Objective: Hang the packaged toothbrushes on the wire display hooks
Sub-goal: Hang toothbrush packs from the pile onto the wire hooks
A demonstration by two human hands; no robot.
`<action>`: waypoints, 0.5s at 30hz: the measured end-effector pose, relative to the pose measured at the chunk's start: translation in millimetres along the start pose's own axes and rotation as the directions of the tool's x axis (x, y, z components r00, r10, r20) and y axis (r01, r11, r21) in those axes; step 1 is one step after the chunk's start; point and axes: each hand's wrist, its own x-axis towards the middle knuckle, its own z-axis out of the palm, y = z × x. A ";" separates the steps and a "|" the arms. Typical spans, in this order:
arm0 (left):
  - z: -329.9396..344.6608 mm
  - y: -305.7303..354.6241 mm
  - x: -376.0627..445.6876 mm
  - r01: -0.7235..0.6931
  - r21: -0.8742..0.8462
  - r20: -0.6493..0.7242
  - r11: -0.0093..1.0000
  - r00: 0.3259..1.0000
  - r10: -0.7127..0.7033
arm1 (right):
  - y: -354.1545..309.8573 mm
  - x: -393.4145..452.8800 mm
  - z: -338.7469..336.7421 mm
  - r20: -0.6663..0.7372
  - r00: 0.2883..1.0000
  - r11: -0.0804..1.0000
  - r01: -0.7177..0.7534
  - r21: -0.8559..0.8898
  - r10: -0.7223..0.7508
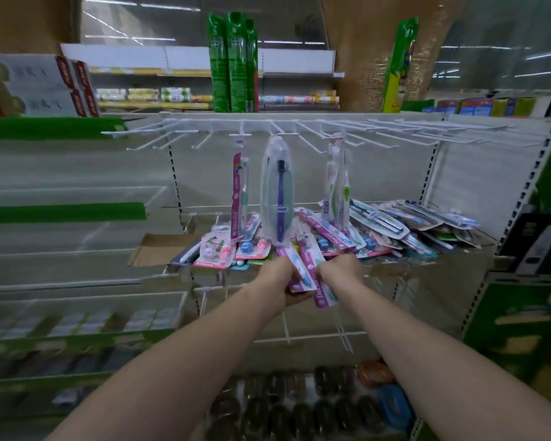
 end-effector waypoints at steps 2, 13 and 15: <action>0.1 -5.4 -4.1 0.022 0.015 0.010 1.000 1.000 -0.022 | 2.3 -7.1 0.3 -0.008 1.000 0.999 0.002 -0.036 -0.002; 9.9 -11.5 -16.8 0.015 0.040 -0.048 0.999 0.999 -0.013 | 5.8 -28.4 -13.7 0.033 0.997 0.994 0.074 -0.075 -0.072; 14.5 -14.8 -17.4 0.021 0.042 -0.069 0.999 0.997 -0.018 | 7.4 -29.7 -18.3 0.049 0.996 0.995 0.083 -0.063 -0.080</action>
